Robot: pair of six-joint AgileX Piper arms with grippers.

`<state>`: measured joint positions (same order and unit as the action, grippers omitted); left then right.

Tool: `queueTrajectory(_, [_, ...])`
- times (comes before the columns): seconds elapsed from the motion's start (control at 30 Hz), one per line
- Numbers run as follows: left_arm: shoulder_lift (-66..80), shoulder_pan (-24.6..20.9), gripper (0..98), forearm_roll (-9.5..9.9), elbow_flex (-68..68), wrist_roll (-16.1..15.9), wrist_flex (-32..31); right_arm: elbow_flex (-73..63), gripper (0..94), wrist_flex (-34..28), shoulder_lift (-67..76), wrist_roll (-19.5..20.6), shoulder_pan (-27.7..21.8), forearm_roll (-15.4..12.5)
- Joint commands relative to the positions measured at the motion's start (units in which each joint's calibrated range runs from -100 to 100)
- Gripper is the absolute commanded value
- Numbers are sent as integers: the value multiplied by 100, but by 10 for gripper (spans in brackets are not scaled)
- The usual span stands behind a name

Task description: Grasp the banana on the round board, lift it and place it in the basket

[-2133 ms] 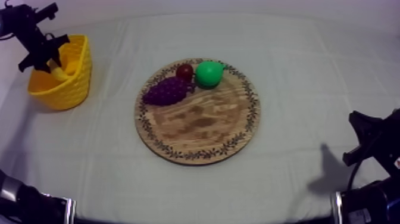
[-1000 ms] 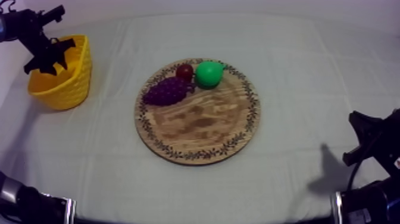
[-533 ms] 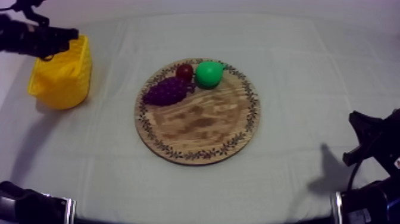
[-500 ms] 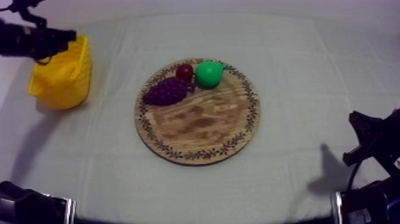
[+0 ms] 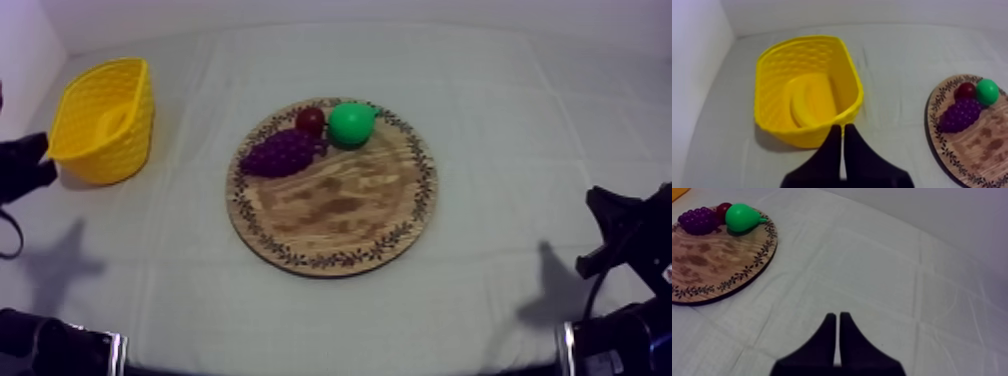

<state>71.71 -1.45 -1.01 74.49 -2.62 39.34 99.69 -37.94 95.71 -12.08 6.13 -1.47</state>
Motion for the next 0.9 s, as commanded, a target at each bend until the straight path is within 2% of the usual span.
queueTrajectory(0.0, [1235, -20, 3, 19, 560, 1, -14, -3, 5, -4, 4, 0, 0, -2])
queueTrajectory(0.27, [2373, -36, 12, 105, 1890, -36, -238, -3, 5, -4, 4, -1, 0, -2])
queueTrajectory(0.43, [2738, -10, 14, 221, 2247, 134, -49, -3, 5, -4, 4, -1, 0, -2])
queueTrajectory(0.53, [2787, -7, 6, 251, 2310, 575, -59, -3, 5, -4, 4, 1, 2, -2])
queueTrajectory(0.67, [2806, -4, 3, 275, 2452, 1283, -441, -3, 5, -4, 4, -1, 0, -2])
queueTrajectory(0.77, [2810, -4, 2, 281, 2488, 1474, -537, -3, 5, -4, 4, -1, 0, -2])
queueTrajectory(0.87, [2811, -4, 2, 284, 2500, 1439, -570, -3, 5, -4, 4, 0, 0, -2])
